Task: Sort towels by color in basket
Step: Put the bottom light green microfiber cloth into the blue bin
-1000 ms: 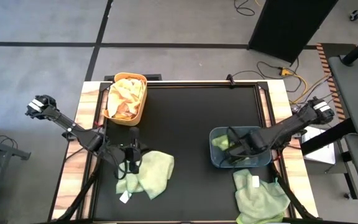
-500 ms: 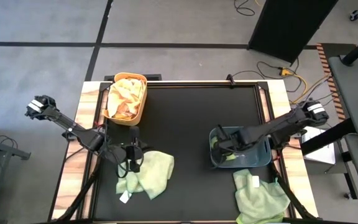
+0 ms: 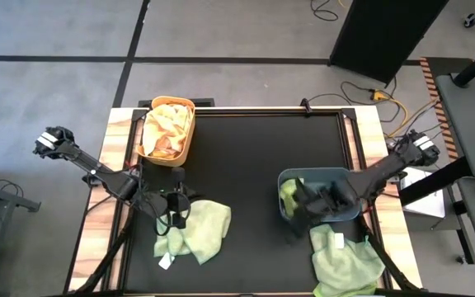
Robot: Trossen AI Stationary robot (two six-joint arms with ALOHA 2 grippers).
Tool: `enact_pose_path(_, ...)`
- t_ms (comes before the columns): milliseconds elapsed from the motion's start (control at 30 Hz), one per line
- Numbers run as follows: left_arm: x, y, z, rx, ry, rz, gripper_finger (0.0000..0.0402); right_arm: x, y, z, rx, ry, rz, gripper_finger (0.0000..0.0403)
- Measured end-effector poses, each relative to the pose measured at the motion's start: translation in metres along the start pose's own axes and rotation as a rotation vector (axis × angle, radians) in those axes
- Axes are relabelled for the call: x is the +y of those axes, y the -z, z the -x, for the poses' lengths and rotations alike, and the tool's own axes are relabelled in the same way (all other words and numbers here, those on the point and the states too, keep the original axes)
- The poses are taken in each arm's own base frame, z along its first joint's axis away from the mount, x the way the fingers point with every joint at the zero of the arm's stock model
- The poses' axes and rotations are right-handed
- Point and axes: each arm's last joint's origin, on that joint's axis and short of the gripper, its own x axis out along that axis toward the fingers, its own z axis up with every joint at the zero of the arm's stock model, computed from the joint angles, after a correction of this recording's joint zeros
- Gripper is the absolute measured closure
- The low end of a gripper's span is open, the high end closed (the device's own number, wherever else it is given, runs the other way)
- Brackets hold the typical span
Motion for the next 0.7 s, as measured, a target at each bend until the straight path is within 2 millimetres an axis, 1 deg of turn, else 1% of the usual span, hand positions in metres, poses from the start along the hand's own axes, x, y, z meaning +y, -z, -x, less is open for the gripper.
enact_pose_path(67,0.000,0.000,0.000,0.001,0.000,0.009,0.0402,0.008,0.017,0.002,0.057,-0.026,-0.031,0.0142)
enact_pose_path(167,0.000,0.001,0.000,0.009,0.002,0.036,0.0402,0.017,0.052,-0.003,0.153,-0.011,-0.111,0.0136)
enact_pose_path(300,0.002,-0.003,0.002,0.034,0.005,0.068,0.0402,0.028,0.109,-0.017,0.378,0.101,-0.251,0.0137)
enact_pose_path(400,0.004,-0.007,0.004,0.043,0.008,0.069,0.0402,0.033,0.139,-0.034,0.431,0.188,-0.331,0.0140)
enact_pose_path(467,0.004,-0.007,0.004,0.047,0.010,0.053,0.0402,0.040,0.152,-0.049,0.427,0.184,-0.331,0.0142)
enact_pose_path(567,0.005,-0.010,0.004,0.037,0.009,0.014,0.0402,0.051,0.160,-0.074,0.386,0.145,-0.312,0.0147)
enact_pose_path(633,0.005,-0.011,0.004,0.032,0.010,-0.017,0.0402,0.051,0.162,-0.091,0.361,0.189,-0.307,0.0150)
enact_pose_path(700,0.005,-0.012,0.004,0.022,0.008,-0.042,0.0402,0.047,0.161,-0.108,0.337,0.274,-0.303,0.0154)
